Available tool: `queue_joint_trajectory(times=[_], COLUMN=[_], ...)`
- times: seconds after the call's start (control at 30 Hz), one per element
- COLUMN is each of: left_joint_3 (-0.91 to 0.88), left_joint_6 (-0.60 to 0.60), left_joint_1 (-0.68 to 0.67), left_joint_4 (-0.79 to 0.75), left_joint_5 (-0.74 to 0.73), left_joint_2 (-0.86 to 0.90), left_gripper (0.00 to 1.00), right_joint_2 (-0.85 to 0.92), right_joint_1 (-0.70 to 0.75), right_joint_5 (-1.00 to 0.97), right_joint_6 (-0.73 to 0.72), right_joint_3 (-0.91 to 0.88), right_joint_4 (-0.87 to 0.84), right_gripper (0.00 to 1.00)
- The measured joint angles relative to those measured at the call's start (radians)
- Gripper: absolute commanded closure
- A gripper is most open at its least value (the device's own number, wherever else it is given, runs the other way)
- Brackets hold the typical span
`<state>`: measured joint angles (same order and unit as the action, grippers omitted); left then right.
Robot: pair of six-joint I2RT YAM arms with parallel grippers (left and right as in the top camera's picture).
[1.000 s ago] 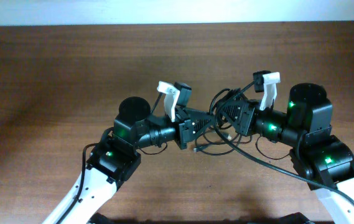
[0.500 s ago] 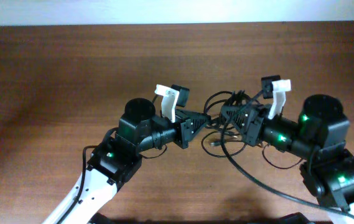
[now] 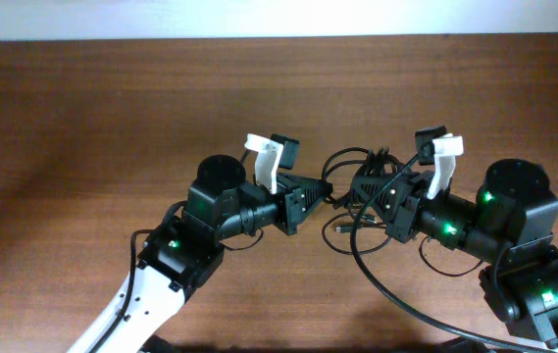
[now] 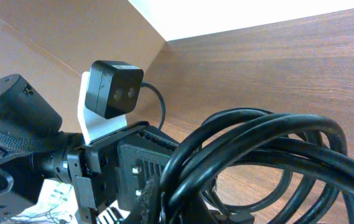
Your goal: Untangle cables
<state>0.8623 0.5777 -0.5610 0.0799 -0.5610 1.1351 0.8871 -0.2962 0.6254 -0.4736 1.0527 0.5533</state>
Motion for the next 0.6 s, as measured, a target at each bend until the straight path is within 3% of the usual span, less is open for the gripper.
queue_joint_trajectory(times=[0.07, 0.1, 0.17, 0.6], left_joint_3=[0.0, 0.0, 0.0, 0.0], left_joint_6=[0.0, 0.0, 0.007, 0.011], left_joint_1=[0.0, 0.0, 0.0, 0.0], left_joint_4=[0.0, 0.0, 0.004, 0.042], left_joint_5=[0.0, 0.0, 0.002, 0.027], left_joint_2=[0.0, 0.0, 0.0, 0.0], left_gripper=[0.78, 0.56, 0.01, 0.01], right_joint_2=[0.0, 0.0, 0.0, -0.006], right_joint_1=[0.0, 0.0, 0.0, 0.0], right_joint_5=[0.0, 0.0, 0.001, -0.071], right_joint_6=[0.004, 0.006, 0.007, 0.026], right_joint_3=[0.0, 0.0, 0.0, 0.0], right_joint_4=[0.001, 0.001, 0.002, 0.071], right_gripper=[0.96, 0.96, 0.96, 0.96])
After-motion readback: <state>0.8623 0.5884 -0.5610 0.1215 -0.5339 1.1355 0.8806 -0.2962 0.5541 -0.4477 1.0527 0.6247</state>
